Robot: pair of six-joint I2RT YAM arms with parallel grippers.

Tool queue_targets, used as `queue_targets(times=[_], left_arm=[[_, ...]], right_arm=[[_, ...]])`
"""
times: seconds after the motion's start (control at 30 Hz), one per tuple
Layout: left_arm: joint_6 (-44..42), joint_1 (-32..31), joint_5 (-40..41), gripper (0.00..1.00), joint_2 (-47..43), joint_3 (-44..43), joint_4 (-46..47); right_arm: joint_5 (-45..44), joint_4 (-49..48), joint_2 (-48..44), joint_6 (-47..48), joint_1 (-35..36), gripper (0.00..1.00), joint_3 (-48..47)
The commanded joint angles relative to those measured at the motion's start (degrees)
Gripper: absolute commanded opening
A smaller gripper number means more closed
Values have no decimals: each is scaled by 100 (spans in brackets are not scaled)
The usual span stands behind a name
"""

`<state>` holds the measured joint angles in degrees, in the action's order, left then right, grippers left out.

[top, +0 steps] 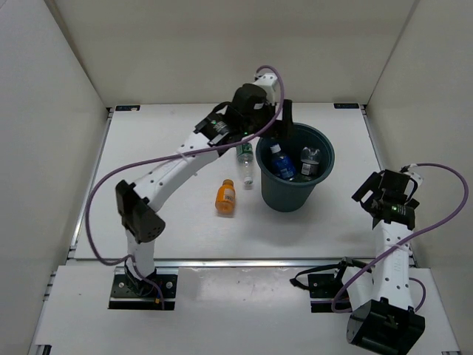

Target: Put the plastic bottles in the bin

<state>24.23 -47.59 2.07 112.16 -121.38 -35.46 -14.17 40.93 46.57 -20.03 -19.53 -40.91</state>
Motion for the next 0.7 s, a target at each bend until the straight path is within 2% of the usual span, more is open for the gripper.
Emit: queue_targets(times=[0.0,0.27,0.37,0.47,0.67], left_arm=[[-164,285,188,99,-993,692,5],[266,909,671,99,-2504,3426,92],[460,1129,559,98,-2708,4532,22],[504,1147,610,99,-2700,5201,57],[486,1007,663,99,-2111,5432,75]], right_arm=[[-147,-85,-25,157,54,99,-452],[-77,-234,283,219,344,99,-1155],[2,-269,510,298,476,99,-1463],[-41,-331,678,280,774,100,-1709],[151,-454,906,201,1013,99,-1737]])
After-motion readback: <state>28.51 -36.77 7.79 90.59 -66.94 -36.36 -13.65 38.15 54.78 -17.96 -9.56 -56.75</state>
